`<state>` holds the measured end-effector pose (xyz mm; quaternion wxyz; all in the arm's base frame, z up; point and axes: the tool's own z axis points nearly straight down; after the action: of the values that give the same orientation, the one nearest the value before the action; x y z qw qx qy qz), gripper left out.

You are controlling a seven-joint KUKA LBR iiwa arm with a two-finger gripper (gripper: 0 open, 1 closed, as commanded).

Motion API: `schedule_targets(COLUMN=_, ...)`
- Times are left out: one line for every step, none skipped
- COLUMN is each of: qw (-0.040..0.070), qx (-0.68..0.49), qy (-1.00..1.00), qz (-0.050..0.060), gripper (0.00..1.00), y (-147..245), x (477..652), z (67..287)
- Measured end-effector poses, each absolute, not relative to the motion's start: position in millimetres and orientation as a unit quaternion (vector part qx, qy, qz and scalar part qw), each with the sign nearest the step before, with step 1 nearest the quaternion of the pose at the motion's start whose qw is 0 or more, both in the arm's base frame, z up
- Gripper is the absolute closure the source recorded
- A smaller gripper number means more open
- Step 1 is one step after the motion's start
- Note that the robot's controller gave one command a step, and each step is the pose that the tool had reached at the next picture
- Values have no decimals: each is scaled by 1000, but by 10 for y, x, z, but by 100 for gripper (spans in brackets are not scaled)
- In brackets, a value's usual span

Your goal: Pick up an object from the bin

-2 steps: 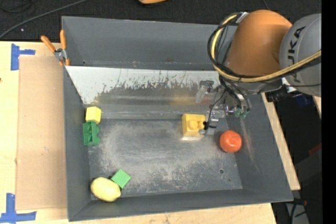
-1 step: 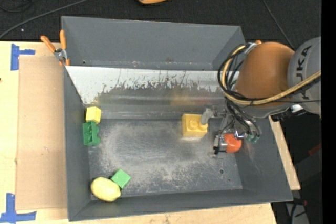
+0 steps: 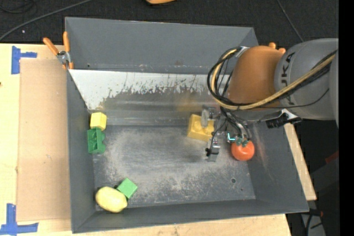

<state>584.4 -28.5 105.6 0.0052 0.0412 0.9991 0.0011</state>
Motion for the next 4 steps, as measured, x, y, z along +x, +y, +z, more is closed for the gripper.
schedule_targets(qw=11, qx=58, qy=998, qz=2, gripper=0, y=-139, x=6029, z=939)
schedule_targets(qw=12, qx=74, qy=997, qz=3, gripper=100, y=-171, x=6168, z=975)
schedule_targets(qw=12, qx=74, qy=997, qz=3, gripper=100, y=-171, x=6168, z=975)
schedule_targets(qw=9, qx=69, qy=998, qz=2, gripper=100, y=-170, x=6177, z=1617)
